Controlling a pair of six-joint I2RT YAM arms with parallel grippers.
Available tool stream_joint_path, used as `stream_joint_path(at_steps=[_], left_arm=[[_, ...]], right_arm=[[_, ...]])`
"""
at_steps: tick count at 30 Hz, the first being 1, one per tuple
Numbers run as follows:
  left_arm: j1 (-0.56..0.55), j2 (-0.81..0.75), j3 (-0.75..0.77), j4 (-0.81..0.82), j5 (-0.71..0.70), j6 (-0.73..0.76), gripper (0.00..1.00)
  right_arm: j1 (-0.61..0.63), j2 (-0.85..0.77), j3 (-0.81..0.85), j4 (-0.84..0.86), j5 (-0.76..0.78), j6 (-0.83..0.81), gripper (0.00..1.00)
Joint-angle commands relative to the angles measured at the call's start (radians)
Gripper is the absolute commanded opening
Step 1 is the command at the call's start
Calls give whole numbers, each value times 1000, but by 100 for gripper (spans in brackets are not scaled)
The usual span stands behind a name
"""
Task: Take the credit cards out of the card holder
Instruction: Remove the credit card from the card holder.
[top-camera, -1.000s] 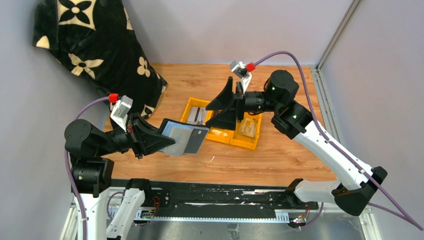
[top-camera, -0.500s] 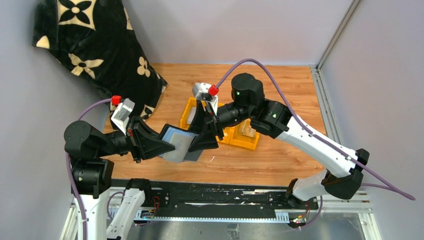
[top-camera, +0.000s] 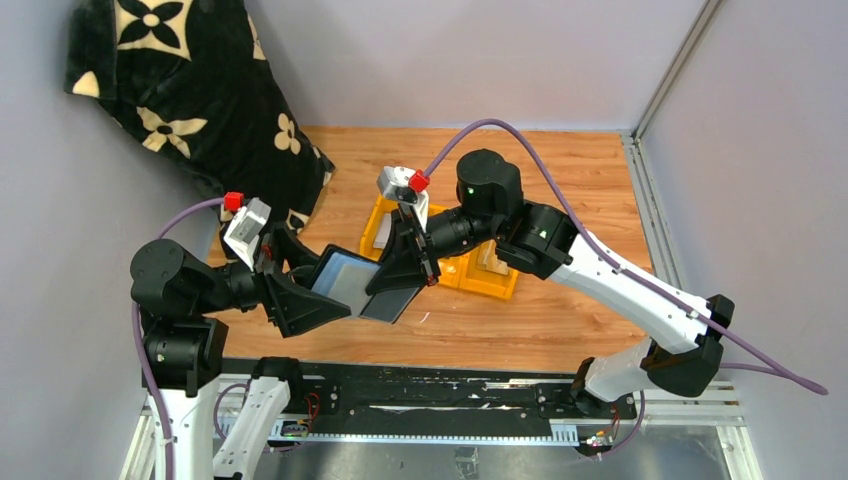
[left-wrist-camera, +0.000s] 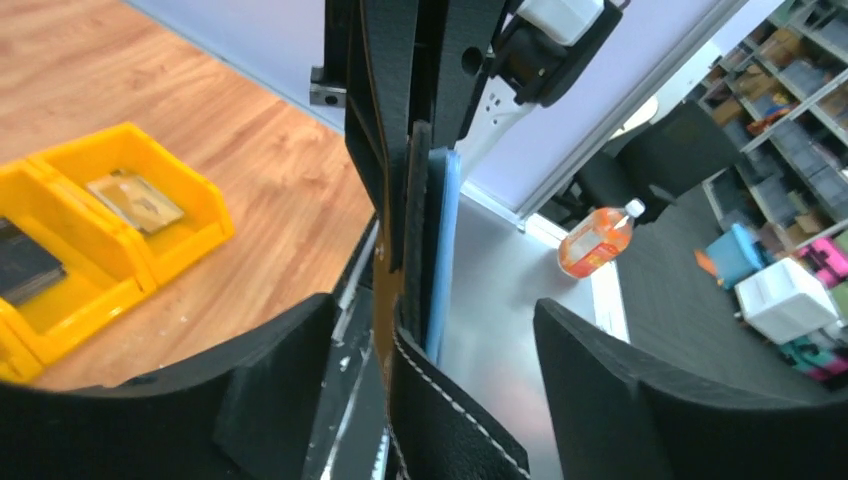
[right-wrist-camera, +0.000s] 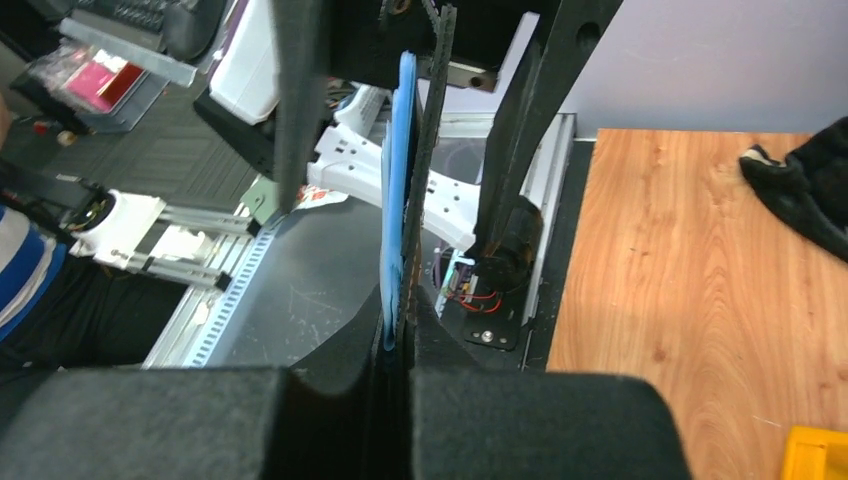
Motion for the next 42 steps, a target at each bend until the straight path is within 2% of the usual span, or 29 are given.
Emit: stream_joint_path(at_steps=[1, 6, 10, 12, 15, 20, 23, 27, 31, 37, 42], left_arm=[[0, 8, 32, -80, -54, 66, 82], [0, -16, 44, -162, -112, 174, 83], [0, -65, 59, -273, -281, 360, 78], [1, -101, 56, -274, -385, 410, 71], [0, -123, 46, -241, -437, 425, 58], [0, -121, 37, -198, -413, 387, 35], [1, -109, 38, -211, -393, 385, 23], [1, -97, 42, -242, -374, 399, 9], [1, -81, 50, -271, -300, 400, 3], [1, -53, 44, -295, -155, 378, 2], [1, -49, 23, -294, -94, 366, 2]], right_arm=[[5, -26, -7, 63, 105, 43, 0], [-4, -61, -64, 165, 235, 159, 0], [-3, -87, -151, 320, 320, 307, 0], [2, -96, -189, 376, 339, 363, 0], [15, -106, -234, 429, 350, 386, 0], [29, -108, -275, 468, 297, 396, 0], [29, -111, -285, 462, 265, 384, 6], [29, -98, -247, 384, 188, 317, 24], [28, -63, -147, 177, 138, 173, 39], [29, -12, -10, -51, 48, -32, 40], [30, 32, 67, -138, 33, -94, 33]])
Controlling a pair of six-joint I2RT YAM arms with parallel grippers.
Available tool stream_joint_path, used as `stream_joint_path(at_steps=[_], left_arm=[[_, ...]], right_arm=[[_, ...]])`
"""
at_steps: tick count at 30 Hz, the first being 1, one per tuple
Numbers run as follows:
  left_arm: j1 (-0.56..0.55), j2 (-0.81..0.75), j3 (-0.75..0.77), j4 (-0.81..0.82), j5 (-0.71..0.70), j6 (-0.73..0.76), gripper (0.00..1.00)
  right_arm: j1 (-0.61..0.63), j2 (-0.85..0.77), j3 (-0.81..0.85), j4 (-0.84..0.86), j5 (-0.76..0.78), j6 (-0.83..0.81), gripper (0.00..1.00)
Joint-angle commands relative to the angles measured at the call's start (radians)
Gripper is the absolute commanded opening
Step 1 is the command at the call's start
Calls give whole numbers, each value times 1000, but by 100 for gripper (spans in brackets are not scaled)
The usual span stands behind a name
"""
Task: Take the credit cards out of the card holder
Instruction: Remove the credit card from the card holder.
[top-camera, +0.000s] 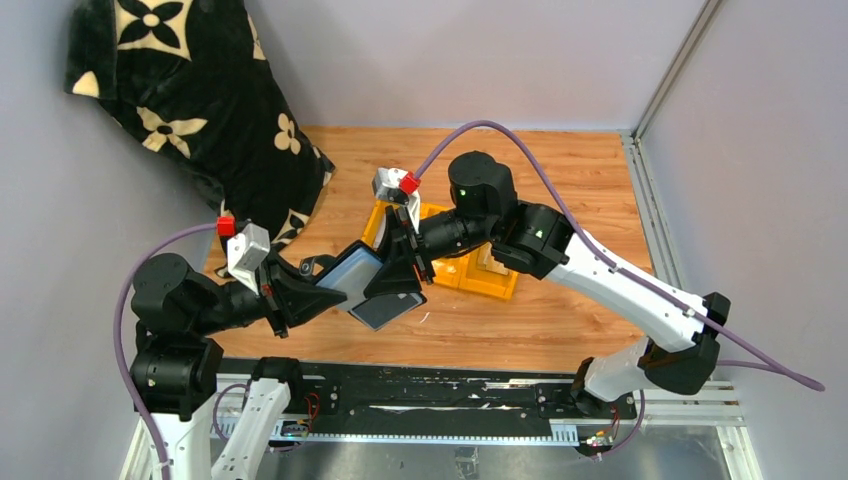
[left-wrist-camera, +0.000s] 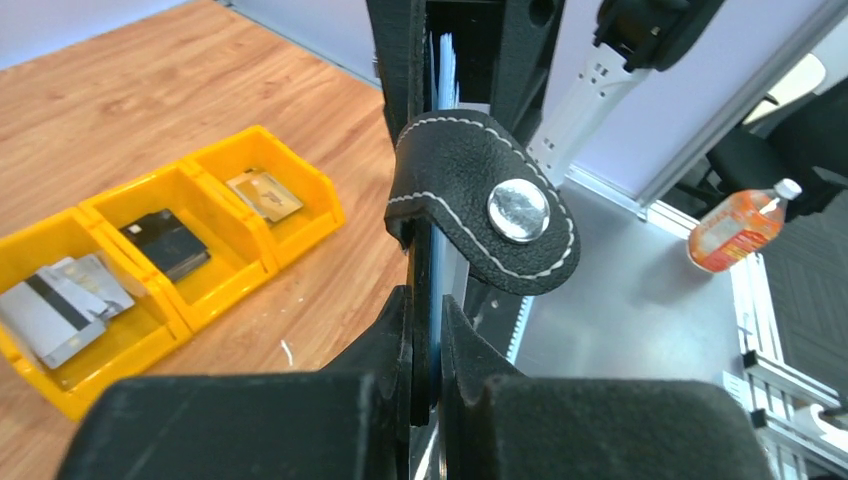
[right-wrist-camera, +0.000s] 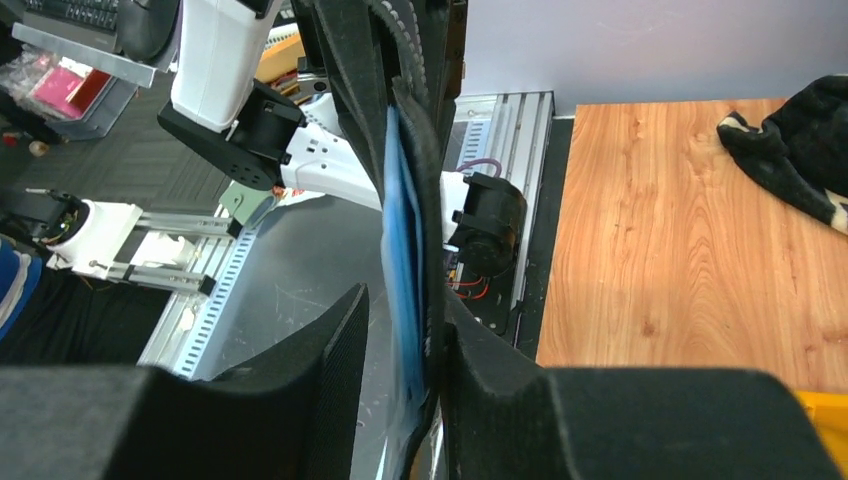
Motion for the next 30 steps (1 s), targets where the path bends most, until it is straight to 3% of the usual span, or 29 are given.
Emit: stream_joint_path(at_steps=[1, 5, 7, 9, 10, 12, 15, 18, 20, 25, 30], left_arm=[[1, 11, -16, -16, 93, -15, 2], [1, 21, -30, -16, 139, -30, 4], [0, 23, -30, -15, 135, -30, 13], [0, 20, -30, -16, 99, -37, 63], [1, 15, -30, -18, 67, -40, 78], [0, 6, -32, -21, -13, -40, 89], [0, -4, -51, 29, -80, -87, 90], [1, -31, -98, 159, -81, -224, 89], [1, -53, -139, 265, -72, -344, 89], [1, -99, -207, 350, -101, -467, 87], [0, -95, -256, 451, -119, -611, 79]], right_arm=[[14, 34, 77, -116, -73, -109, 31], [17, 76, 143, -169, -84, -141, 13], [17, 87, 168, -184, -56, -148, 1], [16, 76, 168, -167, 39, -128, 0], [13, 63, 157, -120, 87, -100, 0], [2, 20, 101, 16, 146, -9, 0], [-6, -70, -70, 341, 221, 195, 0], [-1, -169, -322, 764, 326, 387, 0], [7, -212, -444, 940, 410, 446, 0], [36, -252, -615, 1205, 563, 487, 0], [86, -219, -636, 1301, 621, 454, 0]])
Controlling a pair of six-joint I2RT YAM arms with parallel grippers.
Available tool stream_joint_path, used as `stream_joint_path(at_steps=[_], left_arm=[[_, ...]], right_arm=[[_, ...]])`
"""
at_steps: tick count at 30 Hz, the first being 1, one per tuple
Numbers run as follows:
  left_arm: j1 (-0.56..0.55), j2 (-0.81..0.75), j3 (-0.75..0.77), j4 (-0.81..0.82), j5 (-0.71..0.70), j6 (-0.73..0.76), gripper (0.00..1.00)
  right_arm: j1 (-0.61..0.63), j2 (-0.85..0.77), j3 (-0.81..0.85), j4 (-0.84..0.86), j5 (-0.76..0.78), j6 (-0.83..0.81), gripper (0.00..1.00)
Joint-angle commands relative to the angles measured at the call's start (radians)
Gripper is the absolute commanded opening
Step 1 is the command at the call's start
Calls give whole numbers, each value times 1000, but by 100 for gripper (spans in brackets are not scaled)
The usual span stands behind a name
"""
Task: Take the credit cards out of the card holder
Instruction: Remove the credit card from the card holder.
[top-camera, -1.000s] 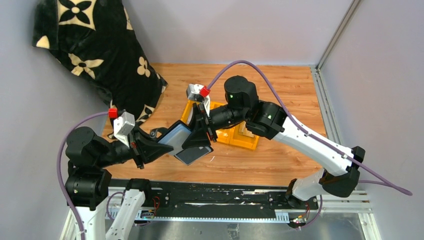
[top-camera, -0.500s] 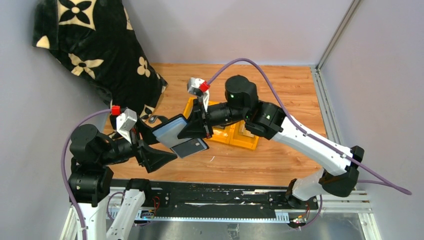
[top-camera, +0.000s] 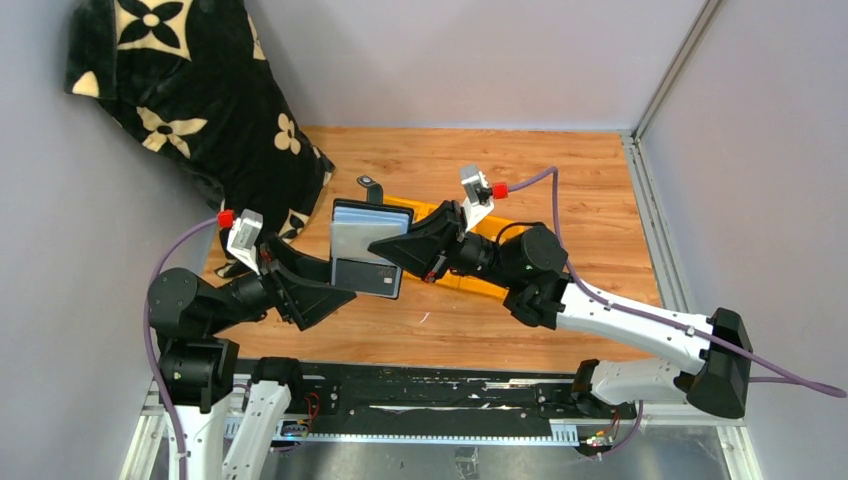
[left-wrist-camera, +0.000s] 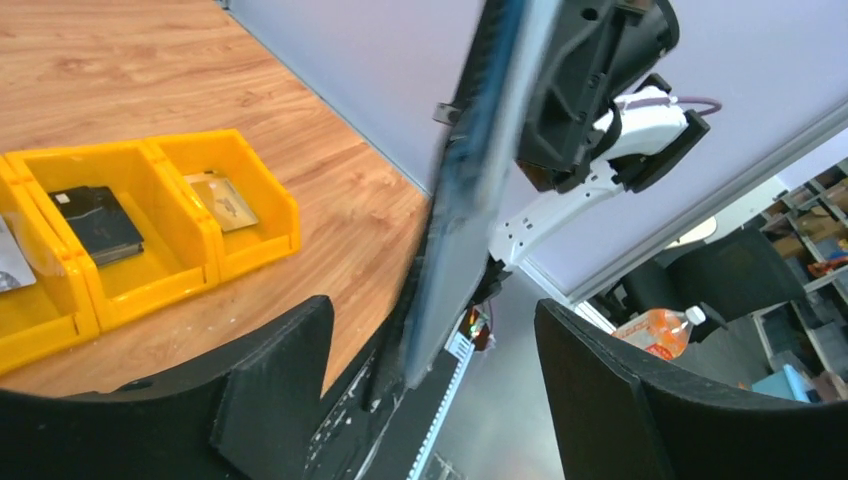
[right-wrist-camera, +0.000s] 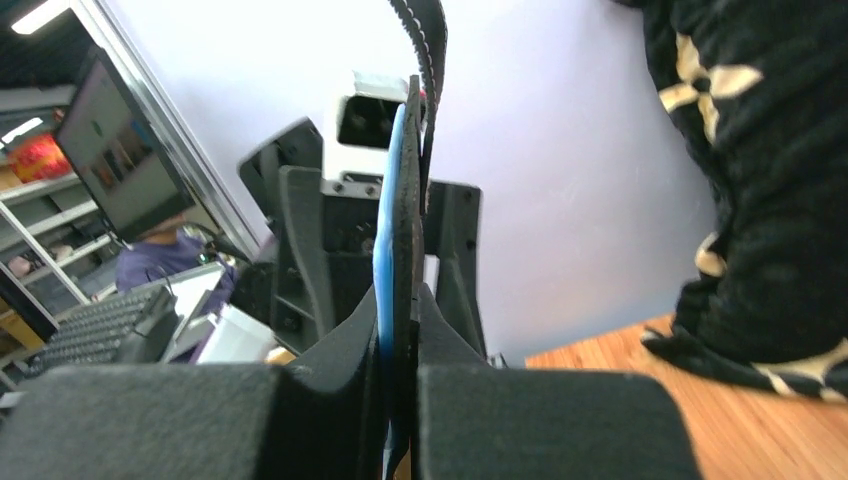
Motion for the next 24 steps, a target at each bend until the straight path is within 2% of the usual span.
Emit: stream_joint_path(at_steps=[1, 4, 10, 12, 14, 17, 20, 24], left_arm=[[1, 5, -30, 150, -23, -173, 77], [1, 25, -27, 167, -9, -183, 65], [1, 75, -2, 83, -2, -109, 28], [0, 89, 19, 33, 0, -61, 18], [0, 107, 57, -54, -3, 28, 14], [0, 138, 132, -222, -14, 185, 11], [1, 171, 179, -362, -8, 298, 10], [1, 192, 201, -426, 10, 361, 8]], right_arm=[[67, 13, -2, 238, 116, -4, 0], [81, 37, -11, 251, 139, -15, 0], [84, 45, -39, 226, 176, -72, 0], [81, 36, -29, 147, 182, -113, 10], [74, 14, 1, 5, 185, -183, 24], [65, -3, 79, -227, 159, -307, 40], [64, 22, 195, -502, 123, -436, 42], [64, 75, 319, -715, 122, -537, 38]])
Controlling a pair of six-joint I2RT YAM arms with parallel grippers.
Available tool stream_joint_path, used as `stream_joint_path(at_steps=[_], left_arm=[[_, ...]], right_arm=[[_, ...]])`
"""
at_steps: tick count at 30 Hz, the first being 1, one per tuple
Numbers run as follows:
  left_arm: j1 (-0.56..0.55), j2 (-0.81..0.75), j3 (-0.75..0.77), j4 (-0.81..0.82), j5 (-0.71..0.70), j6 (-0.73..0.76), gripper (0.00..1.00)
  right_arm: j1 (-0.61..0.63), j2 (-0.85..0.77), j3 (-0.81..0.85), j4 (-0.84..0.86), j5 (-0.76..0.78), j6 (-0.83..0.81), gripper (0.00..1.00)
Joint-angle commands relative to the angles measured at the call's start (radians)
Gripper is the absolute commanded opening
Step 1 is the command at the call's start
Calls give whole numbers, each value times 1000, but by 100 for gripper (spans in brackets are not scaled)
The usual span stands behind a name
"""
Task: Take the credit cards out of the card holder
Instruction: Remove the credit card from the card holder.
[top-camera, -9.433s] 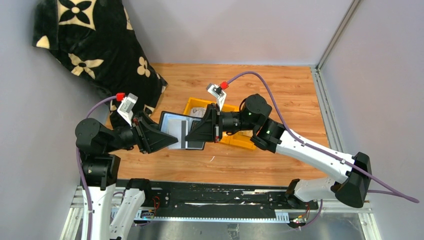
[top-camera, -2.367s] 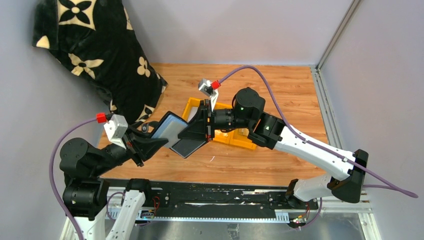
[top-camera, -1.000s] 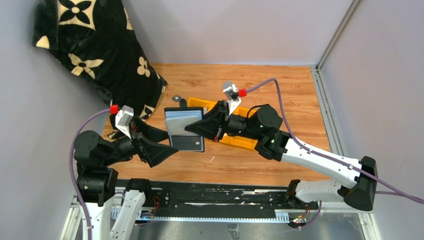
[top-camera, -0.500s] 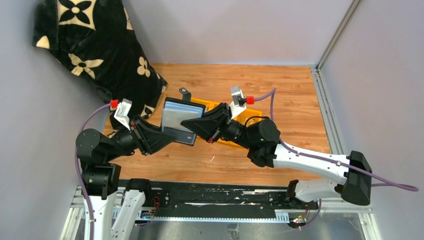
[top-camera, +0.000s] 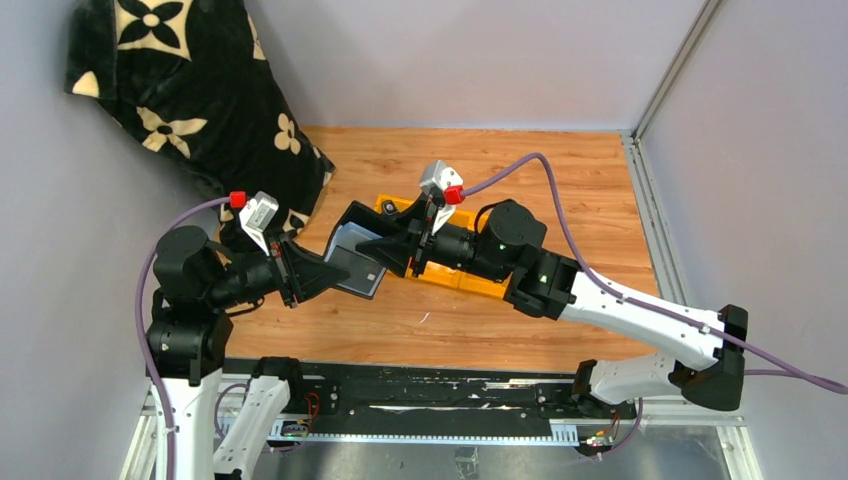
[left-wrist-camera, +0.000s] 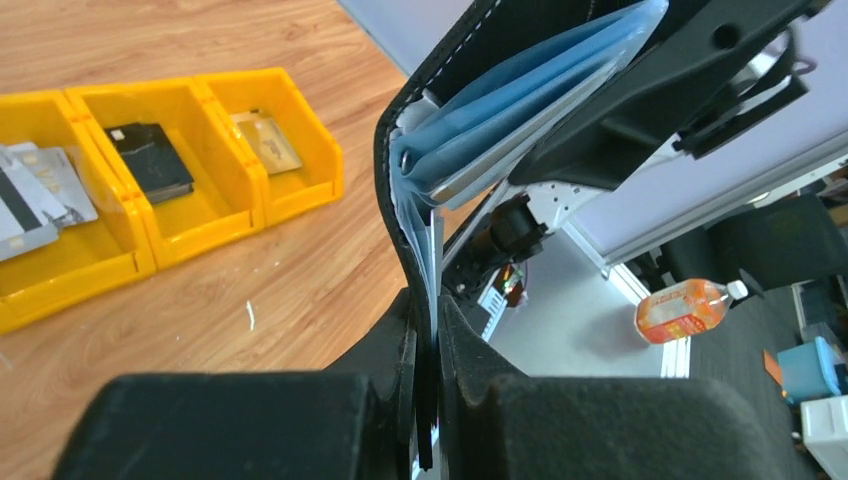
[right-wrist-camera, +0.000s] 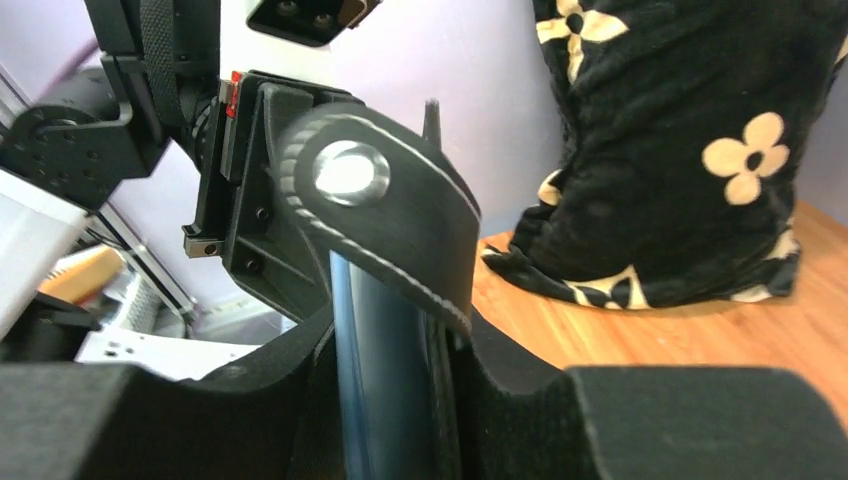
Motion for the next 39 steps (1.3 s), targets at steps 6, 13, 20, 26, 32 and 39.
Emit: stream_joint_path(at_steps=[6, 13, 20, 26, 32, 39], left_arm=[[0, 32, 54, -204, 19, 195, 8], [0, 42, 83, -245, -11, 256, 7], [1, 14, 57, -247, -70, 285, 62], [1, -14, 51, -211, -63, 252, 74], [1, -75, -1, -77, -6, 166, 74], [0, -113, -53, 134, 41, -15, 69]], right_arm=[[-5, 30, 115, -347, 38, -228, 31], [-4, -11, 103, -347, -15, -247, 0], [-6, -46, 6, -145, 4, -18, 0], [-6, -111, -183, 228, 56, 230, 0], [-6, -130, -302, 466, 100, 387, 0], [-6, -108, -383, 656, 108, 461, 0]])
